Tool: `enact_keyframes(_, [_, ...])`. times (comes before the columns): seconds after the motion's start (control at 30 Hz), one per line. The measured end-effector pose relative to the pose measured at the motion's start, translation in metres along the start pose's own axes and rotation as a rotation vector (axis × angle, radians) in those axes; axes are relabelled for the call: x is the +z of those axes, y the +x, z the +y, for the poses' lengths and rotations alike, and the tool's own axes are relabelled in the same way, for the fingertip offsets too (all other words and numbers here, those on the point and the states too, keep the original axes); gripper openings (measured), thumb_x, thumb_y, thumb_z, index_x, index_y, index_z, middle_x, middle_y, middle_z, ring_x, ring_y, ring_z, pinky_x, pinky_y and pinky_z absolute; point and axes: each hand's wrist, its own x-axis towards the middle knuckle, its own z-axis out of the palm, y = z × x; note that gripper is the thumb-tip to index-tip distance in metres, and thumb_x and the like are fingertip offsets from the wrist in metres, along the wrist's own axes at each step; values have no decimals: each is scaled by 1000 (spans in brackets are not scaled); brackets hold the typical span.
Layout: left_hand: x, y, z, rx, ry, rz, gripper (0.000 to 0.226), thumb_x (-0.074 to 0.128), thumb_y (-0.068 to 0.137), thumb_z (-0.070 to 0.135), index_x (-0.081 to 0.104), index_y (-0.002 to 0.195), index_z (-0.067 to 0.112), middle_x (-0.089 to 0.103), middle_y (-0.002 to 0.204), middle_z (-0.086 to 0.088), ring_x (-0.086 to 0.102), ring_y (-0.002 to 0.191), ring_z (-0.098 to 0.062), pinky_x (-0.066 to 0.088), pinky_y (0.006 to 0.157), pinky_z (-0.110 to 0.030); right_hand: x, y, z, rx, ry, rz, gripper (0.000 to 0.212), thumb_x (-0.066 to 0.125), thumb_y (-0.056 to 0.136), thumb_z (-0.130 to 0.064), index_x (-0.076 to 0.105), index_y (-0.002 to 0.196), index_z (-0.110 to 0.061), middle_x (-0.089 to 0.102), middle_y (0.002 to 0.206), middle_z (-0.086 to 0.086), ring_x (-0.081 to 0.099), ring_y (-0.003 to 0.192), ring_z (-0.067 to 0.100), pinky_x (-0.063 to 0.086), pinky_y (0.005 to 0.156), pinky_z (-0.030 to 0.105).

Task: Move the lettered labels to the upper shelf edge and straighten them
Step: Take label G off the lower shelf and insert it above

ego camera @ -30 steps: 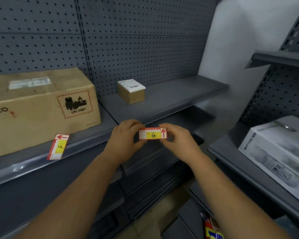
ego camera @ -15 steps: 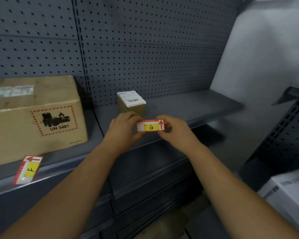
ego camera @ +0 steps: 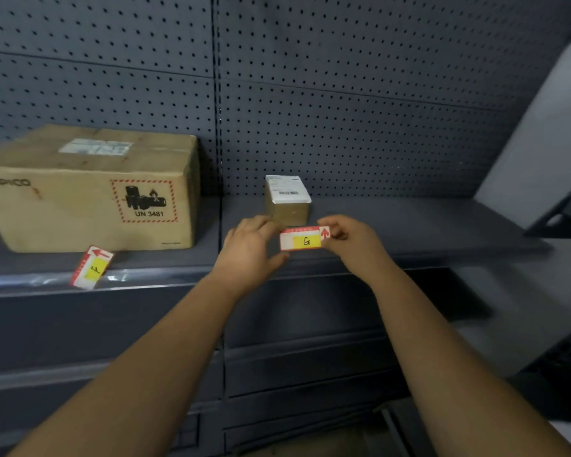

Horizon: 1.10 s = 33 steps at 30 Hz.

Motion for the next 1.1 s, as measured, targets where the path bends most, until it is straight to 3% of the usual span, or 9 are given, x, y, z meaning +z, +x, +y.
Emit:
enact_keyframes(0.27, [26,-45,-15,-68,11,-88,44,62,83,41,54,124,26,55,125,3,46,118,-19,37,101,-40,7,24,7,7,-129,-6,26,54,93,-5,62,106,-26,54,77,-10,50,66,8,41,58,23])
enact_keyframes(0.43, [46,-47,-19,-72,44,-86,41,62,84,38,57,121,22,56,123,2,48,116,-21,36,101,-39,11,30,9,29,-152,-22,26,55,92,-4,61,107,-24,54,80,-11,51,69,4,38,57,19])
enact_keyframes(0.73, [72,-37,-15,-91,173,29,37,72,75,29,63,109,17,57,108,-4,51,101,-27,38,87,-41,10,31,19,49,-130,-11,26,58,92,-8,62,109,-27,59,89,-11,57,82,3,41,64,16])
enact_keyframes(0.93, [79,-33,-17,-97,242,77,39,76,72,30,61,105,17,56,106,-5,49,99,-27,36,87,-42,12,32,19,25,-93,4,28,59,91,-6,63,107,-28,59,90,-6,59,86,9,50,74,23])
enact_keyframes(1.1, [85,-30,-15,-119,251,118,37,72,75,38,60,103,18,54,105,-6,47,97,-27,35,86,-42,12,32,20,17,-93,-2,27,59,91,-7,62,107,-29,58,90,-9,59,87,7,49,71,19])
